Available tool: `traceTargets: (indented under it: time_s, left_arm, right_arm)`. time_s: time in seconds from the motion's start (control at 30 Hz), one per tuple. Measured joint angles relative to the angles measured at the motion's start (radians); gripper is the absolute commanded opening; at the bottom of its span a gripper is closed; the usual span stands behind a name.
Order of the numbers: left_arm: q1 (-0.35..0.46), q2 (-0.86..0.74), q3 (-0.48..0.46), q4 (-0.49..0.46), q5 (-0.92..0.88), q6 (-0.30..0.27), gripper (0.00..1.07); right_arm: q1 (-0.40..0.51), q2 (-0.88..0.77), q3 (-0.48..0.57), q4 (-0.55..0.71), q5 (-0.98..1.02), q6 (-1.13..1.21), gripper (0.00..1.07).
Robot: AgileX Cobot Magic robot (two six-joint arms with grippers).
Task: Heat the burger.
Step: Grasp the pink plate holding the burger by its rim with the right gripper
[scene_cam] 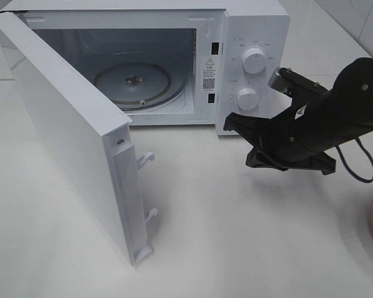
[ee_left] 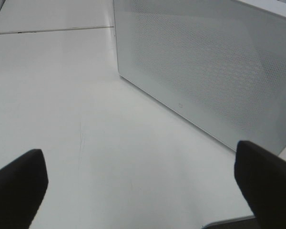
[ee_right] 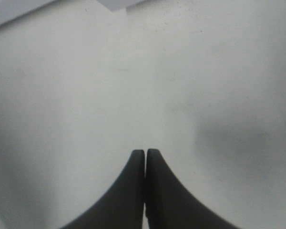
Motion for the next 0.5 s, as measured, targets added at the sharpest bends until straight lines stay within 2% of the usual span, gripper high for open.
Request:
traceTargets:
  time_s: [0.2, 0.5]
  left_arm:
    - [0.0, 0.0, 0.0, 0.0, 0.0, 0.0, 1.0]
    - [0.0, 0.0, 0.0, 0.0, 0.0, 0.0, 1.0]
  right_arm:
    - [-0.02, -0.078, 0.0, -0.17, 0.238, -0.067, 0.02]
    - [-0.021, -0.189, 0.0, -0.34, 0.436, -0.116, 0.03]
